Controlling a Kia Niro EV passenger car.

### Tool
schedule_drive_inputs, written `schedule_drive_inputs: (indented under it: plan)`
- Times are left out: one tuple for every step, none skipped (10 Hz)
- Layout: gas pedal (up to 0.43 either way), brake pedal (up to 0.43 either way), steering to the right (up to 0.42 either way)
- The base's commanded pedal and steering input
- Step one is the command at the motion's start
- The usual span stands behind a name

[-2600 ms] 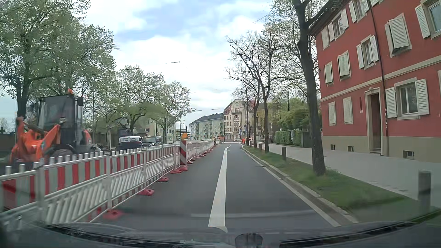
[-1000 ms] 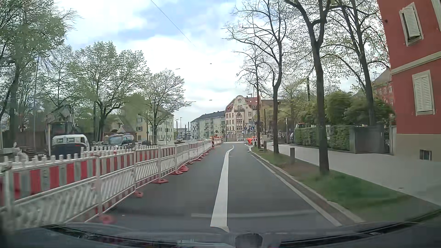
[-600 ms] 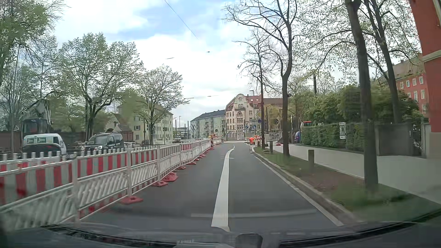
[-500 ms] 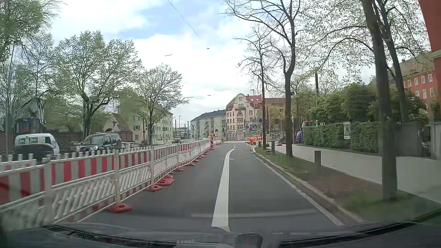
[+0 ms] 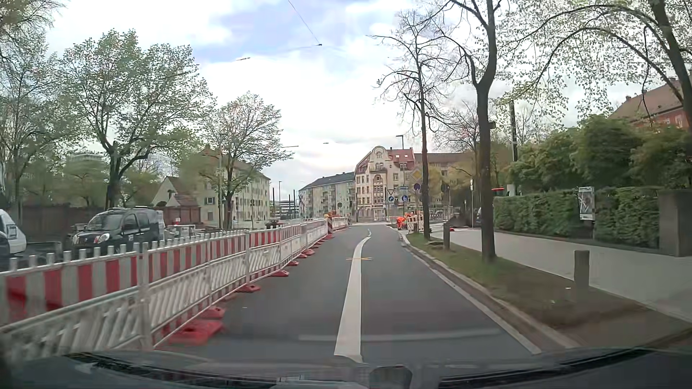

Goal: Follow the waypoints while adhering to traffic rules and regulations

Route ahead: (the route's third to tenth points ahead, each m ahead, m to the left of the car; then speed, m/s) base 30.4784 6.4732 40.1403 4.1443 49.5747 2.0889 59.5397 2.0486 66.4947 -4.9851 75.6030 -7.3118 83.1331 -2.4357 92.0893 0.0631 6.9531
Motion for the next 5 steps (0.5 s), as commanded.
schedule_drive_inputs:
  plan:
    - [0.047,0.000,-0.002]
    - [0.047,0.000,-0.001]
    - [0.047,0.000,-0.001]
    - [0.047,0.000,0.000]
    - [0.047,0.000,0.000]
